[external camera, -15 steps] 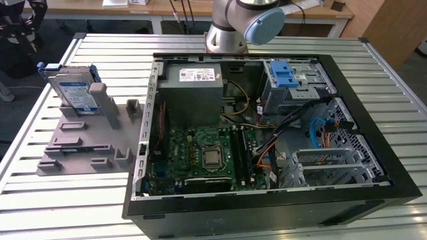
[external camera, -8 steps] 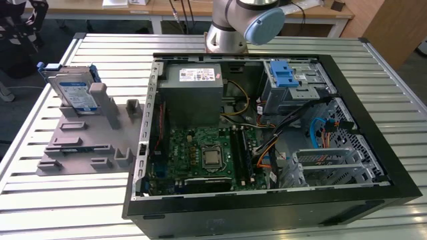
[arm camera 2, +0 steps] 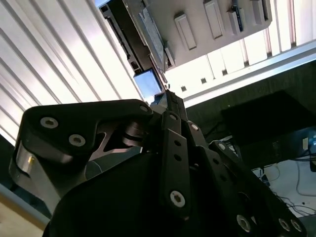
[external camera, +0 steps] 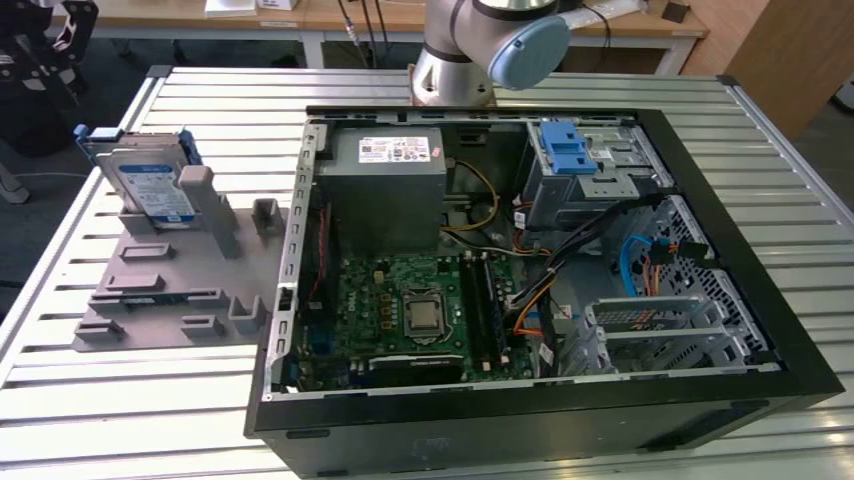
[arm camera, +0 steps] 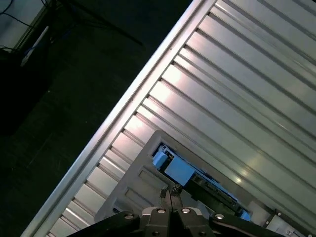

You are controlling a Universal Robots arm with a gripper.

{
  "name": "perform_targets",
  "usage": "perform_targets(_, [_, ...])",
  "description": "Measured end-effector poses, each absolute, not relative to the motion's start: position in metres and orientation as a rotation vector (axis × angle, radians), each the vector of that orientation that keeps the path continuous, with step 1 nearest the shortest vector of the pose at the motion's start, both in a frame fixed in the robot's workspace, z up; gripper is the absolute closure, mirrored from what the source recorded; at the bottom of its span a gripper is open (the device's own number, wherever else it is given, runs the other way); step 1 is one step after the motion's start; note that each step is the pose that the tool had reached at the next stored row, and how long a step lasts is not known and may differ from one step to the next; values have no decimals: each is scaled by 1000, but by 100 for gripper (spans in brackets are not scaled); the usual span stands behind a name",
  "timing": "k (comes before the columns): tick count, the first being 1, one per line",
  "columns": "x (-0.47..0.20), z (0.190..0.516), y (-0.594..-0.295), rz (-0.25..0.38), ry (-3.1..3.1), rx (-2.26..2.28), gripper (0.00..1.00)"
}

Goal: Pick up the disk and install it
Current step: 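Pick up the disk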

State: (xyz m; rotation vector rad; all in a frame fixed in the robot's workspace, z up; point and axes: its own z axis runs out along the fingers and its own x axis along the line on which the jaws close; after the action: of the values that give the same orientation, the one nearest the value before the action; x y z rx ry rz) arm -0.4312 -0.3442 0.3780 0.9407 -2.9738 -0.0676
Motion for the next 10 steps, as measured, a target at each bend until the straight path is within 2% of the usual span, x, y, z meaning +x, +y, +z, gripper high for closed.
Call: perform_targets(10, [-430,377,-344,-66,-2934,1053,89])
